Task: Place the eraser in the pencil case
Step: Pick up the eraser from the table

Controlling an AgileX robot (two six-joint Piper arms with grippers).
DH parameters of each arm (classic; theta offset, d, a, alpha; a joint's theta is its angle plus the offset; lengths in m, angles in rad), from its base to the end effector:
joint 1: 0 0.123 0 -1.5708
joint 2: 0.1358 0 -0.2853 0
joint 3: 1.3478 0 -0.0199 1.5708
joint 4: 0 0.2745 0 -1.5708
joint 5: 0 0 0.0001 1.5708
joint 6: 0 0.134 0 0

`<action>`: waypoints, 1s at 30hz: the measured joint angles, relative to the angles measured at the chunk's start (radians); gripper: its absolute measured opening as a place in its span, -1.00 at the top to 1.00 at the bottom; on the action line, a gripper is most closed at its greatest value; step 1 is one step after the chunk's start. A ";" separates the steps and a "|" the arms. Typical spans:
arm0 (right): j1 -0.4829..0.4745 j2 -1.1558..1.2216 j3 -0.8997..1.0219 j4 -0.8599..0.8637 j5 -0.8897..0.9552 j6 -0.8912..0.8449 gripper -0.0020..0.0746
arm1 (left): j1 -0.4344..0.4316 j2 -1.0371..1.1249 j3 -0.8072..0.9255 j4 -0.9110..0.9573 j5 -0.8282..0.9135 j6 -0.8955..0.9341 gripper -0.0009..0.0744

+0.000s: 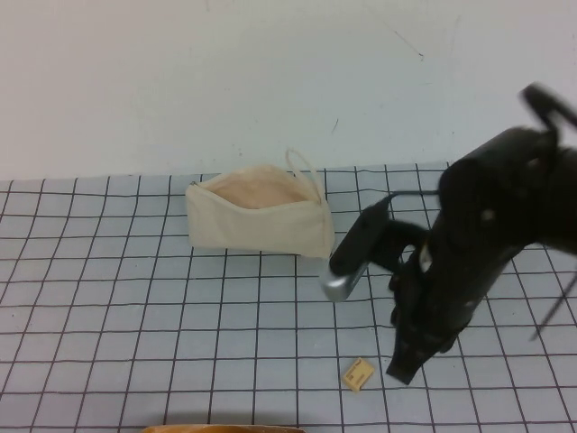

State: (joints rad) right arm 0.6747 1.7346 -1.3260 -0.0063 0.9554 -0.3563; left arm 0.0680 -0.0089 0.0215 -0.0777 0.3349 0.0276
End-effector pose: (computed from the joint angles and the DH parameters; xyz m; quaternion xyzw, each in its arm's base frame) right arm 0.3047 0.2429 0.1995 -0.4889 0.8600 0.0204 0.1451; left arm 0.1187 0.0046 0.1650 -0.0373 0.7917 -0.0033 0.6098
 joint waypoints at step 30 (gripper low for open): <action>0.000 0.290 -0.002 0.099 -0.291 0.044 -0.08 | 0.000 0.000 0.000 0.000 0.000 0.000 0.98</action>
State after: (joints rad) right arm 0.6747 2.0246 -1.3282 0.0924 0.6647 -0.3127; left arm 0.0680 -0.0089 0.0215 -0.0777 0.3349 0.0276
